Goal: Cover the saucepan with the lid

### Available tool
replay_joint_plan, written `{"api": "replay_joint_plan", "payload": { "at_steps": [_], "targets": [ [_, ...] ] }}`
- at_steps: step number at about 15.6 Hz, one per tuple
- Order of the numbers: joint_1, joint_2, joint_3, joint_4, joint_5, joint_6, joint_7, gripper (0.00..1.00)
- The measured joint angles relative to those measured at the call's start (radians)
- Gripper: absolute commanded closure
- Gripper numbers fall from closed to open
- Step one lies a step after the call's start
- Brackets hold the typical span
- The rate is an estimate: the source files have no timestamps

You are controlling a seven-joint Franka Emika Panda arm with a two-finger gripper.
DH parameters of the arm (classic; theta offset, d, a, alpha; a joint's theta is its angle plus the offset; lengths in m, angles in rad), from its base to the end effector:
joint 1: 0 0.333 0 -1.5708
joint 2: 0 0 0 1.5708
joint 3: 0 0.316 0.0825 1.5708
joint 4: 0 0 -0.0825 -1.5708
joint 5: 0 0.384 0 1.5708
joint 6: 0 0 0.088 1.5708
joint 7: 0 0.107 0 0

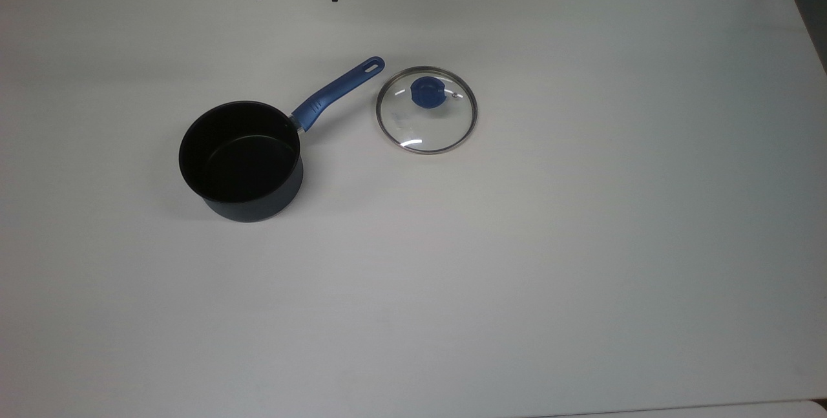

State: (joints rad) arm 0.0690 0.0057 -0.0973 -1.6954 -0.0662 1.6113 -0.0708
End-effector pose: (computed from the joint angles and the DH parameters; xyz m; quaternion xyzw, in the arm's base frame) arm 0.5534 -0.0224 0.5662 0.9982 0.0240 -0.0464 0.0310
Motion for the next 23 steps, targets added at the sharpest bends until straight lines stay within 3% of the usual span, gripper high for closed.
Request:
{"api": "replay_joint_plan", "payload": {
  "at_steps": [23],
  "targets": [
    [0.0,0.028,0.0,0.005,0.0,-0.035,0.0,0.0]
  ]
}}
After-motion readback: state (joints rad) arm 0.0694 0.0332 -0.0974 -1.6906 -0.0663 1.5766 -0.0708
